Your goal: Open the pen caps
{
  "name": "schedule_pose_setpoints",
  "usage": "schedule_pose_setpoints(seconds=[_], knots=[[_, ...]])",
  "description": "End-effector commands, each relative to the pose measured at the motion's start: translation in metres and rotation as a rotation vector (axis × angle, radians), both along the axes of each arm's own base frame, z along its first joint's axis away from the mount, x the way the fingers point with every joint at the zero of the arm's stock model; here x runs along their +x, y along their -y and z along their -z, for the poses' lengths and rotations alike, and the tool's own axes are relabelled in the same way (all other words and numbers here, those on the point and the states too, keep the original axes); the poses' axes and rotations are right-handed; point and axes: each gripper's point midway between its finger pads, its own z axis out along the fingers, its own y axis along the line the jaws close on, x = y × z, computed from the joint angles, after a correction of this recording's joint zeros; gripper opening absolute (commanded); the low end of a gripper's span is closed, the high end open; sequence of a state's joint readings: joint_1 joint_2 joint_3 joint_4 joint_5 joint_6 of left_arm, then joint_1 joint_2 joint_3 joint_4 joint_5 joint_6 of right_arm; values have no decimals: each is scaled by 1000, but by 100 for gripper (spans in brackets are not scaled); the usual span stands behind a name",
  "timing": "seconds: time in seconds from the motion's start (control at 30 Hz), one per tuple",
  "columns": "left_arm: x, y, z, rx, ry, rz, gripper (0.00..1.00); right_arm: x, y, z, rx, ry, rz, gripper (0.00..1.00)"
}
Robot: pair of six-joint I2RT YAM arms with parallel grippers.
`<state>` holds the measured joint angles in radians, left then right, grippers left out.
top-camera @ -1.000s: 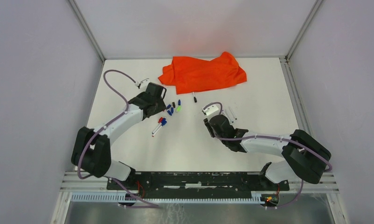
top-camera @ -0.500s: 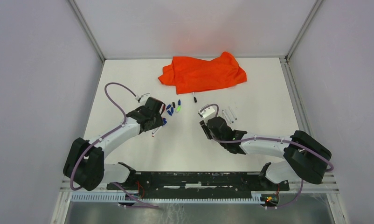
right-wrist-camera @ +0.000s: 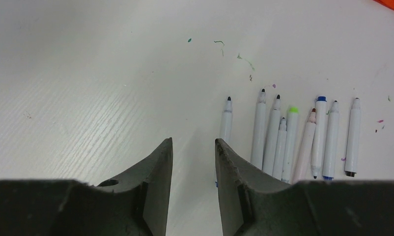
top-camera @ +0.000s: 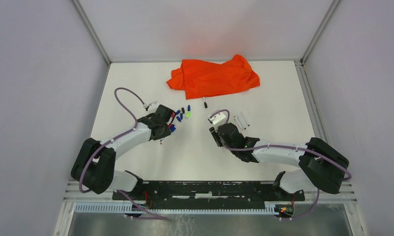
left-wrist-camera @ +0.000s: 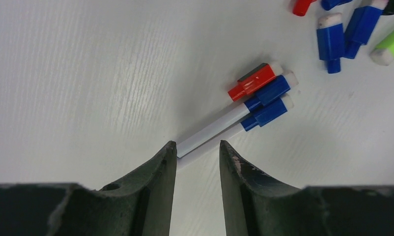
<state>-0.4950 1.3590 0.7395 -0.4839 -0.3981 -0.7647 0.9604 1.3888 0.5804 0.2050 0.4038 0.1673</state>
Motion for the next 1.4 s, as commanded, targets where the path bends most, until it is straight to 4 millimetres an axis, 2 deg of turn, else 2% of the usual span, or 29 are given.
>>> schedule_pose_setpoints(seconds=[0.0,0.37,0.7,0.77,0.97,1.2,1.3,1.37], knots=[[1,-12,13,77,-15,-21,44,8,-12,-19,45,42,6,42],[2,-17,26,107,-28,-49,44,7,-9,-14,34,37,8,42],[-2,-7,37,73,-74,-1,42,5,-9,-12,34,35,9,43],[-1,-5,39,63,-76,6,40,5,-8,-12,33,36,11,43],[0,1,40,37,-79,21,26,4,-5,-8,26,35,16,43],[2,5,38,22,-70,40,25,3,-4,-8,33,35,21,43],[6,12,36,1,-60,64,22,3,-3,-6,32,32,23,43],[9,14,34,-7,-53,80,17,3,-3,-6,32,32,28,43]])
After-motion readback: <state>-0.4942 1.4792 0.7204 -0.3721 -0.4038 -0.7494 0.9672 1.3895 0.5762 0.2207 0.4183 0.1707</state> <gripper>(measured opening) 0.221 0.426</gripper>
